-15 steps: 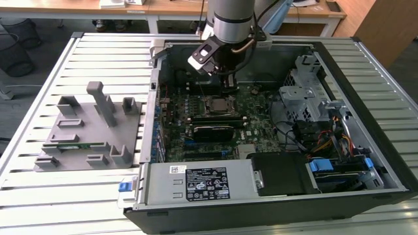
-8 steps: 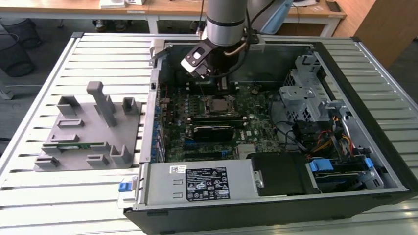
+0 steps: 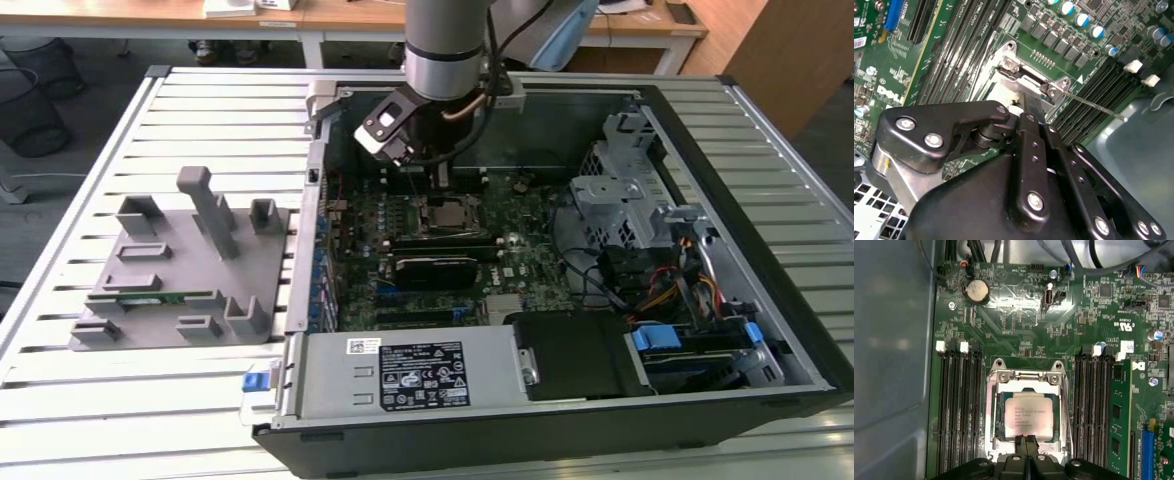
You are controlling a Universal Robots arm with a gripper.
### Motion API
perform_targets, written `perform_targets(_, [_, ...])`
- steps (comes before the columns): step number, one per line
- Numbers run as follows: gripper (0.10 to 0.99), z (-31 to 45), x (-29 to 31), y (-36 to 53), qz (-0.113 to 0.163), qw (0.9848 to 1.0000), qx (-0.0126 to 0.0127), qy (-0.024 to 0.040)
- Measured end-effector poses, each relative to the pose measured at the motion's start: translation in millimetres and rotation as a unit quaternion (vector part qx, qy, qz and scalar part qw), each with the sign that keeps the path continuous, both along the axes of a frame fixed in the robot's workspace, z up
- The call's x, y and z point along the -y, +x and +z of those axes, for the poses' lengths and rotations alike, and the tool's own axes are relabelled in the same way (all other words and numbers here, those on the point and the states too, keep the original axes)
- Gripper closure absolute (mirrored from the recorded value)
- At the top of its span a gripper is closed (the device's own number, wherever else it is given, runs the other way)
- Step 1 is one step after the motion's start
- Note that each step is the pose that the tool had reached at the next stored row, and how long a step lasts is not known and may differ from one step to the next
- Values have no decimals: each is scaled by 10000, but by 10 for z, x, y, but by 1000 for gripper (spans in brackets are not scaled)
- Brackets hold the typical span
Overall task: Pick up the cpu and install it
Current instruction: 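Close the cpu cover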
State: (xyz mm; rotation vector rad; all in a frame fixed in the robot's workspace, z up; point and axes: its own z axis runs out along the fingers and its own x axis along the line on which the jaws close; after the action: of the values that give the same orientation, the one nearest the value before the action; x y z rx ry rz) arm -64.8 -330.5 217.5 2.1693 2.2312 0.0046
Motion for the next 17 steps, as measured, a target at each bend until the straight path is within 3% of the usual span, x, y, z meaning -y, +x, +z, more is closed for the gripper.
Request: perform_targets(17, [980, -172, 1, -24, 2, 10000, -3, -4])
